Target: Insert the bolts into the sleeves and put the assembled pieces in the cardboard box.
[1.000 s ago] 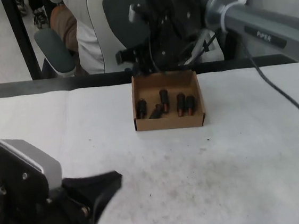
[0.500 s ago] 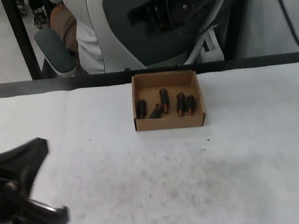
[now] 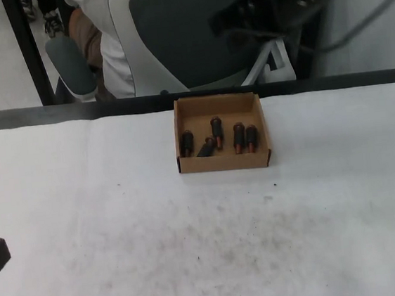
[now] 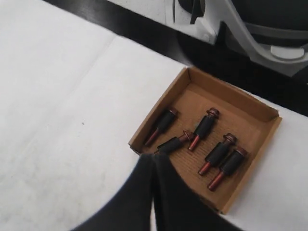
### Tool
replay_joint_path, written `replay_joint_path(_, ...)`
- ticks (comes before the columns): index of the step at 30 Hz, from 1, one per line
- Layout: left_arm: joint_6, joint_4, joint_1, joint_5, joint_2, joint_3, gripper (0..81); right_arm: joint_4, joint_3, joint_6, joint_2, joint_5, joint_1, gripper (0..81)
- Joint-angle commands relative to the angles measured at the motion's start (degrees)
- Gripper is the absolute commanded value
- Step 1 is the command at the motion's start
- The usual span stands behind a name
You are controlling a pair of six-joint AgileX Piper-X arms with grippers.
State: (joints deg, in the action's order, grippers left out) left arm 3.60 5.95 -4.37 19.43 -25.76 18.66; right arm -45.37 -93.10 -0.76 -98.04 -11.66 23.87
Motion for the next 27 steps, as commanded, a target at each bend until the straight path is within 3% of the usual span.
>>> replay_joint_path(1,0.72,1.69,-0.72,0.41,0.62,1.23,0.8,6.51,10.00,1.48,9.00,0.22,0.04,0.3)
replay_joint_path(7,0.72,13.24,-0.95,-2.62,5.46,2.91,0.8,19.26,32.04,3.41,29.25,6.72,0.73,0.3)
replay_joint_path(12,0.72,21.65,-0.95,-3.73,13.98,2.91,0.8,22.28,46.87,3.43,44.89,10.10,1.56,0.3)
replay_joint_path(19,1.92,31.34,-0.95,-5.23,21.88,2.58,0.8,22.28,59.98,5.39,62.58,13.75,1.52,0.3)
replay_joint_path(24,1.80,29.96,-0.95,-6.05,21.93,-1.01,0.8,22.14,68.07,6.88,72.51,14.43,1.52,0.3)
replay_joint_path(27,1.80,26.68,-0.95,-6.59,21.80,-2.58,0.8,22.14,71.60,6.78,77.81,19.60,1.52,0.3)
